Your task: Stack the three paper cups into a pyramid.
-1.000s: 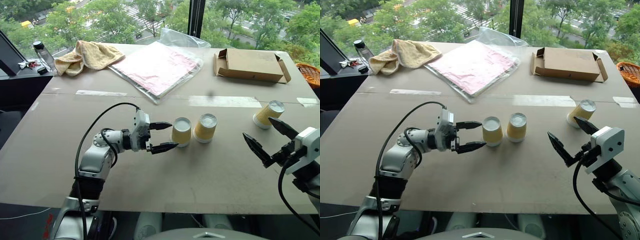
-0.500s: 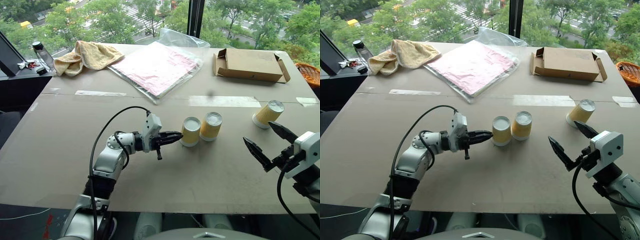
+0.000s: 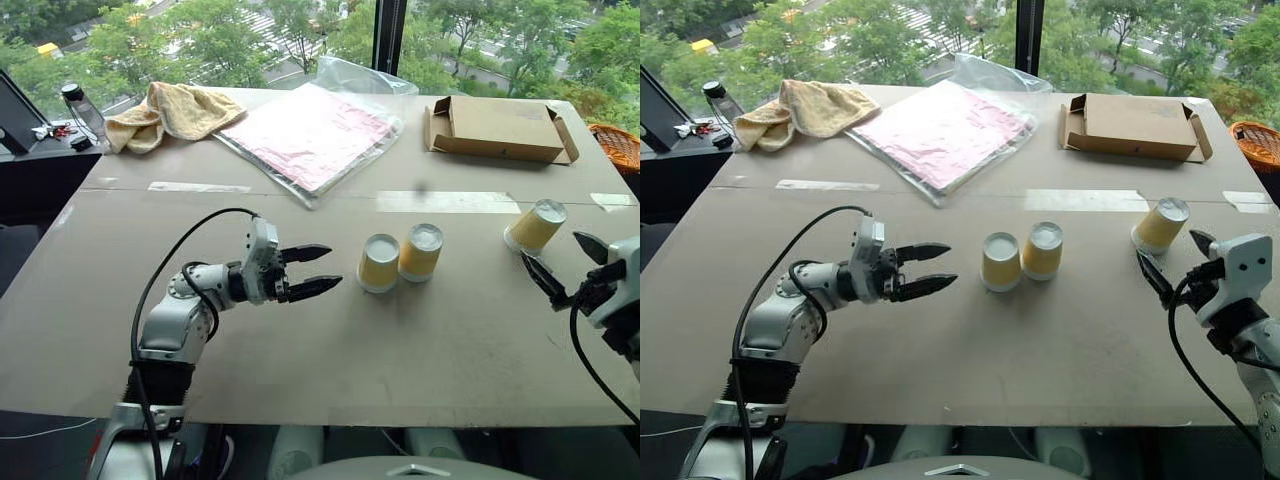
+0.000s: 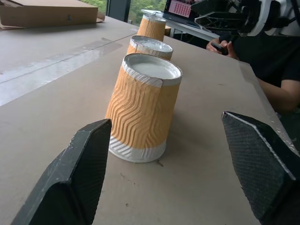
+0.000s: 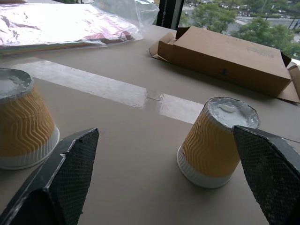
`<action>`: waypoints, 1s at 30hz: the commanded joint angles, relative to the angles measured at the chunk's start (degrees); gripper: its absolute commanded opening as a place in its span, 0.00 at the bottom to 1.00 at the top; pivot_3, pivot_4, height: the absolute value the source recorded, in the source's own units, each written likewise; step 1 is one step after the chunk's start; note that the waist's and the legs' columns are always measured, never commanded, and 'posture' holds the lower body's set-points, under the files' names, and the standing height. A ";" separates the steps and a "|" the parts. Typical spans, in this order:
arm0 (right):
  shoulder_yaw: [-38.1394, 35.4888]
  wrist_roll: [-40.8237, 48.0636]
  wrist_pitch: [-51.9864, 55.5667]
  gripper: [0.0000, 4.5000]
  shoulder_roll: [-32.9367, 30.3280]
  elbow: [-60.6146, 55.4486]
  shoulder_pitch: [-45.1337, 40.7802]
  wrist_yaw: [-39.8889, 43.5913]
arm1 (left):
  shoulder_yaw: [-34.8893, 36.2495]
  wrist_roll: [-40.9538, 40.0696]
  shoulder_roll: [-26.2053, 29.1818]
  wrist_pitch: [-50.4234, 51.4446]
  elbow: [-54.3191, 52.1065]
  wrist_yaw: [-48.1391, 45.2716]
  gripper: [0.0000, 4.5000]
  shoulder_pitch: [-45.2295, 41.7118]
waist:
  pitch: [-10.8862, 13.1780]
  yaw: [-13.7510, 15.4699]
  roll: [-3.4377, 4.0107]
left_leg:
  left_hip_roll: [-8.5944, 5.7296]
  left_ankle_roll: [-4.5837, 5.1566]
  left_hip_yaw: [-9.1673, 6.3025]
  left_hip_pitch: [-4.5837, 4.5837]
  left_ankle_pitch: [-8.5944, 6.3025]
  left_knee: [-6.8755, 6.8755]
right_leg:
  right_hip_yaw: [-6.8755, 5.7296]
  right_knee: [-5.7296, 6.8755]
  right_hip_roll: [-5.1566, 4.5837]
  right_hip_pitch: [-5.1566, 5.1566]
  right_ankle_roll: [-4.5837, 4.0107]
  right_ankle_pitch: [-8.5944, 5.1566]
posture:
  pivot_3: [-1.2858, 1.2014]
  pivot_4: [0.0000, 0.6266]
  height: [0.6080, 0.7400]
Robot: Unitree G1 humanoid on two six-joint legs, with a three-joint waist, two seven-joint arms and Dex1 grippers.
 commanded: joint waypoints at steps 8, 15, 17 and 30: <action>5.15 -6.22 4.07 1.00 -0.81 22.28 -21.29 -4.09 | 4.58 -12.73 3.67 10.87 -18.15 4.44 0.99 -0.32 | 0.12 0.19 0.10 | -0.02 0.00 0.00 -0.04 0.00 -0.01 | -0.02 -0.06 0.00 0.00 0.07 0.04 | 0.52 0.24 1.00; 5.31 -7.79 3.59 1.00 -0.09 34.34 -28.05 -3.78 | 4.26 -12.95 3.23 10.93 -20.62 7.83 0.99 0.39 | 0.15 0.14 0.14 | -0.02 0.00 -0.01 -0.04 0.00 -0.07 | -0.02 -0.06 0.03 -0.02 0.18 0.09 | 0.52 0.24 1.00; 5.15 -7.37 3.44 0.84 0.31 35.37 -28.55 -2.97 | 4.06 -12.76 3.19 10.63 -20.86 8.19 1.00 0.70 | 0.16 0.08 0.16 | -0.02 0.01 0.00 -0.04 0.00 -0.07 | -0.01 -0.08 0.02 -0.02 0.19 0.09 | 0.52 0.24 1.00; 4.18 14.28 16.04 0.50 -2.45 6.30 -28.36 8.34 | 7.70 -5.29 0.58 -4.29 -9.36 5.59 1.00 6.66 | 0.43 -0.31 0.57 | 0.02 0.01 -0.02 -0.04 0.00 -0.10 | 0.01 -0.07 0.07 -0.05 0.20 0.10 | 0.52 0.24 1.00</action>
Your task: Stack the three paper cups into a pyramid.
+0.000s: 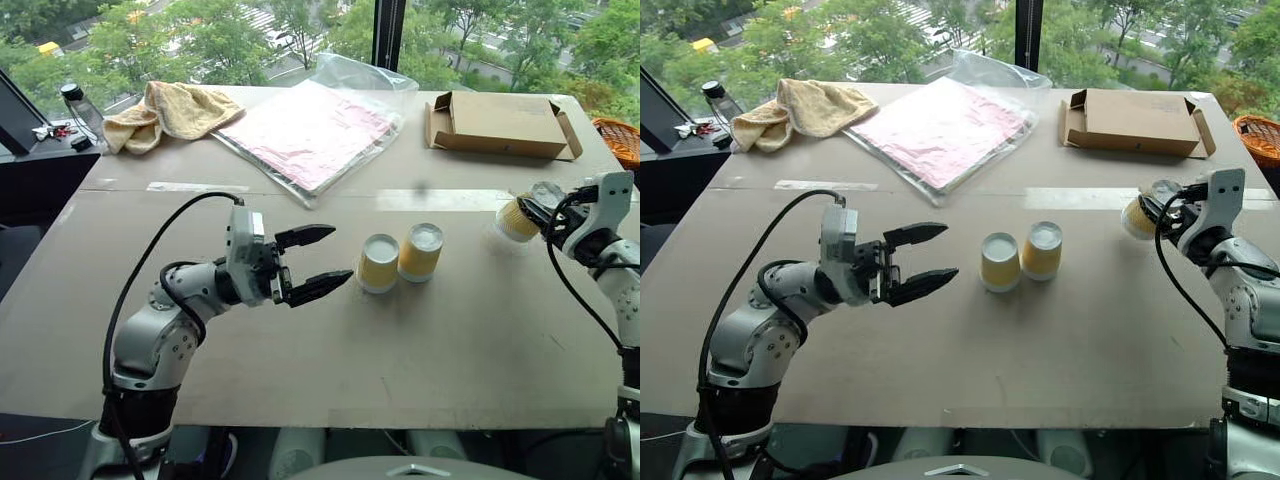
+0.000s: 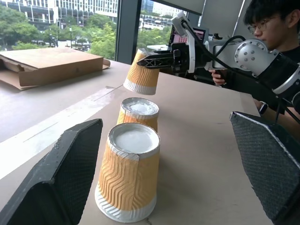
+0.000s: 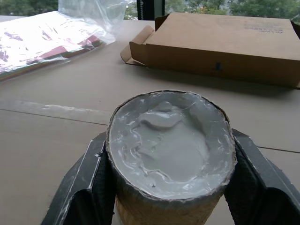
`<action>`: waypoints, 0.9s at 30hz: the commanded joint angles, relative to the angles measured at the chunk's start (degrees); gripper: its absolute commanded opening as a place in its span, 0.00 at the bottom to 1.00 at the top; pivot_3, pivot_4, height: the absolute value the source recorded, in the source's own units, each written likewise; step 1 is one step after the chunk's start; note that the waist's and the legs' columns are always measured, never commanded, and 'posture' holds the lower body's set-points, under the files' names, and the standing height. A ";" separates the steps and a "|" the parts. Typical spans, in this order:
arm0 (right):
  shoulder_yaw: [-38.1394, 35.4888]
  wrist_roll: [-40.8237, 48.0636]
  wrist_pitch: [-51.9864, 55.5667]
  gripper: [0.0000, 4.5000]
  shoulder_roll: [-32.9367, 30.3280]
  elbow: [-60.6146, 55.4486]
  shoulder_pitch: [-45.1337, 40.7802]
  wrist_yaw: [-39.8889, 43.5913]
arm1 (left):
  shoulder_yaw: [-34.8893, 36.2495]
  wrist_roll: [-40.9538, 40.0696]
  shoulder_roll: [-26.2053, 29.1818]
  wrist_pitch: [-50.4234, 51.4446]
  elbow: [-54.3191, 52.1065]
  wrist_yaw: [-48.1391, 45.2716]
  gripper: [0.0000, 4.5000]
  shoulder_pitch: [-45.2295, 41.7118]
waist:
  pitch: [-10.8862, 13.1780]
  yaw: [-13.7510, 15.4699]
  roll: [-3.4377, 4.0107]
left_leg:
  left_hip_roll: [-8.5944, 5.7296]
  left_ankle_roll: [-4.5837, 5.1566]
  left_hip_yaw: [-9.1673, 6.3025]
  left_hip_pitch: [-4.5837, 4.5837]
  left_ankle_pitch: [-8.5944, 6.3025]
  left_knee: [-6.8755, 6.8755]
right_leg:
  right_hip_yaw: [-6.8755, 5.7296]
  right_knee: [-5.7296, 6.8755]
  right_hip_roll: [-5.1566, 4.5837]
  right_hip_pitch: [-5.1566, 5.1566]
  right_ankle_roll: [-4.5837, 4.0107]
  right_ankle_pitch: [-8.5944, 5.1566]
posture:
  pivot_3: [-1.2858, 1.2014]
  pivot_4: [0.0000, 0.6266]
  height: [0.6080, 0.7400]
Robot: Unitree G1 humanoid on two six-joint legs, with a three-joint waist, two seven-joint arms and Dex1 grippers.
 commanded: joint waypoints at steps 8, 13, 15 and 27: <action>10.18 17.83 18.22 0.50 -3.32 -22.80 -9.61 -0.34 | 7.24 -2.38 6.57 -2.20 5.64 -10.14 1.00 7.26 | 0.10 -0.58 -0.15 | 0.00 0.01 0.00 -0.06 -0.01 -0.12 | -0.06 -0.11 -0.09 -0.06 -0.20 -0.11 | 0.52 0.24 1.00; 13.51 17.25 19.28 0.50 -4.24 -23.53 -11.13 0.09 | 8.55 -2.53 6.69 -2.81 4.28 -10.71 1.00 9.27 | 0.15 -0.34 -0.23 | -0.02 0.01 -0.02 -0.23 -0.01 -0.08 | -0.09 -0.19 -0.13 -0.15 -0.20 -0.10 | 0.52 0.24 1.00; 15.06 16.13 19.13 0.50 -4.80 -23.78 -11.52 0.42 | 9.22 -2.85 6.67 -3.01 3.52 -10.71 1.00 10.06 | 0.14 -0.42 -0.24 | -0.02 0.01 -0.04 -0.52 -0.01 -0.06 | -0.10 -0.15 -0.12 -0.48 -0.01 0.01 | 0.52 0.24 1.00; 20.95 7.48 15.71 0.92 -4.93 -22.11 -11.57 2.44 | 12.80 -7.90 5.79 -2.28 1.58 -11.81 1.00 11.19 | 0.07 -0.72 -0.39 | -0.01 0.01 -0.05 -0.84 0.00 0.05 | -0.12 0.08 -0.10 -0.89 0.00 0.02 | 0.52 0.24 1.00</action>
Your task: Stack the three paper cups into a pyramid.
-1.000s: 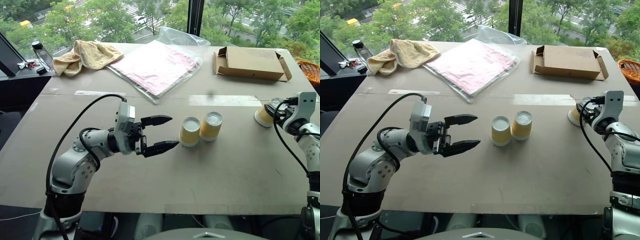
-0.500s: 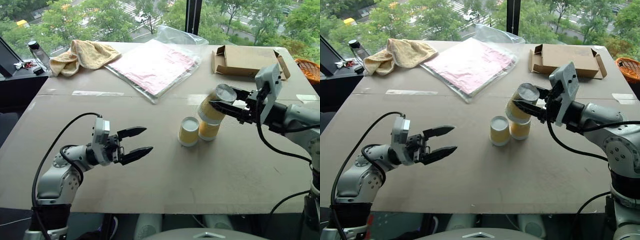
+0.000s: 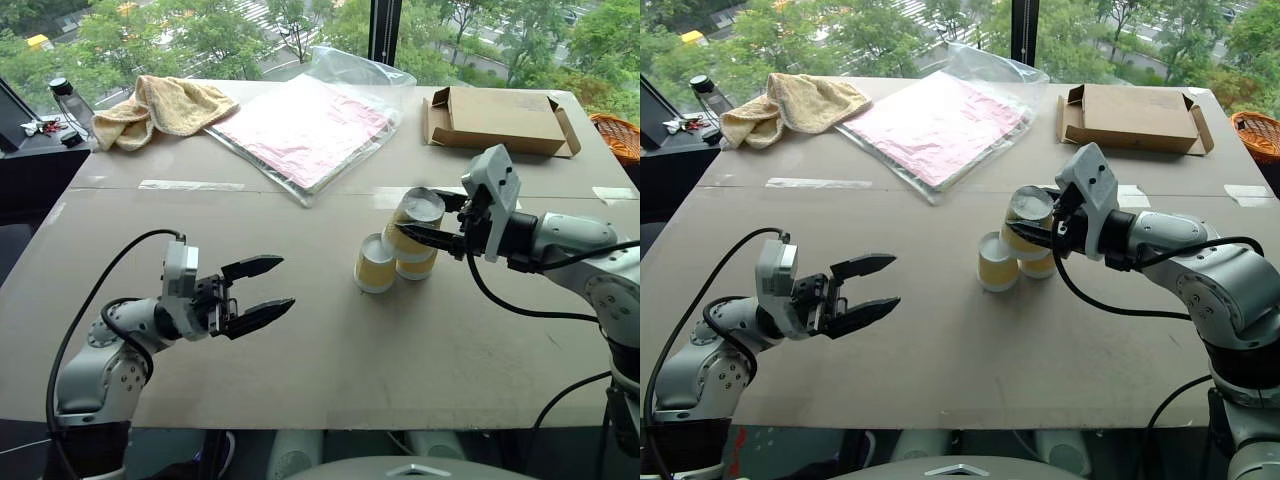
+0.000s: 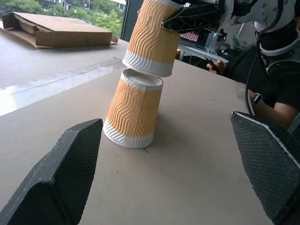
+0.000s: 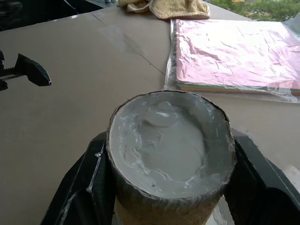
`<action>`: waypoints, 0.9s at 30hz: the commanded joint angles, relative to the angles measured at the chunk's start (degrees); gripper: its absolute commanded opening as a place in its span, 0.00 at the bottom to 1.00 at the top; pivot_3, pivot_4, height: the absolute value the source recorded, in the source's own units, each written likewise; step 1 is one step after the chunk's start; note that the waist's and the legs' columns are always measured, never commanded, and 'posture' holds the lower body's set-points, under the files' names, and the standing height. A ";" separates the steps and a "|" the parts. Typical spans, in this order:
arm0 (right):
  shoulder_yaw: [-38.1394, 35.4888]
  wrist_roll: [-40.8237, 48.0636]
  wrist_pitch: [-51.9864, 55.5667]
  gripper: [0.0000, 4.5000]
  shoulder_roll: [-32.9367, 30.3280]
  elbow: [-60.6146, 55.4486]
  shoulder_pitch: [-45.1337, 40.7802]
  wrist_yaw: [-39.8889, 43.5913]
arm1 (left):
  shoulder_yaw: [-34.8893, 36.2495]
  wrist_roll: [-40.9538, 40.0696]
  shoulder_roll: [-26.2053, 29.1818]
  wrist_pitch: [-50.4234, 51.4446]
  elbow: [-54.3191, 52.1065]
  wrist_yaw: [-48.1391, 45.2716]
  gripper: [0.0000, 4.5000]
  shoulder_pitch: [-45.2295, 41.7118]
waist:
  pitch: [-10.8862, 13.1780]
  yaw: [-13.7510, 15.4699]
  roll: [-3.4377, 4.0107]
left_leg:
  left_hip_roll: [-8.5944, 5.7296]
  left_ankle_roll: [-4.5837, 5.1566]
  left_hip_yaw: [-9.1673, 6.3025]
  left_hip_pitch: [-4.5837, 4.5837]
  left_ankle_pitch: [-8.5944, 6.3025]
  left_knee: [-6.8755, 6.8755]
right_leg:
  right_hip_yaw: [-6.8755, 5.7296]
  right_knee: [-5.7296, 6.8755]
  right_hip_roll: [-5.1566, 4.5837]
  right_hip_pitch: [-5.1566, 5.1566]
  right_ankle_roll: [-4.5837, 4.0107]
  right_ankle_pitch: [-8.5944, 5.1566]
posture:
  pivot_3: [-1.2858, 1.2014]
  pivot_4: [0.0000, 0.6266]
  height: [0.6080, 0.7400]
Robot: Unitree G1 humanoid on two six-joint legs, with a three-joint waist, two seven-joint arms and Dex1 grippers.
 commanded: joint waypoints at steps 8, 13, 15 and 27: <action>-13.04 5.02 -3.00 0.99 -2.04 -5.67 2.12 2.61 | 3.91 -6.40 -1.28 2.95 -1.63 3.65 1.00 -1.85 | 0.02 0.32 -0.02 | 0.00 0.00 -0.02 -0.03 0.00 0.01 | -0.01 -0.01 0.00 0.00 0.01 0.00 | 0.52 0.24 1.00; -23.13 7.99 -6.70 0.99 -3.45 -8.11 12.02 6.47 | 3.88 -7.75 -2.42 4.15 -1.50 6.22 1.00 -3.46 | 0.00 1.01 -0.05 | -0.01 0.00 -0.01 -0.04 0.00 0.01 | -0.02 0.00 0.01 0.01 0.01 0.00 | 0.52 0.24 1.00; -26.94 7.87 -8.76 0.99 -3.49 -8.73 17.97 8.17 | 3.80 -7.52 -2.95 4.36 -1.22 7.27 1.00 -3.12 | 0.00 1.19 -0.06 | 0.00 0.00 -0.02 -0.02 0.00 0.01 | -0.03 0.00 0.01 0.04 0.01 0.00 | 0.52 0.24 1.00; -38.13 -6.07 -30.57 0.99 3.45 -2.38 55.84 20.83 | 0.86 7.83 0.50 -2.43 9.71 8.69 1.00 1.70 | -0.10 0.90 -0.15 | 0.00 0.00 0.02 0.12 0.00 0.05 | 0.03 0.03 0.06 0.15 0.00 -0.01 | 0.52 0.24 1.00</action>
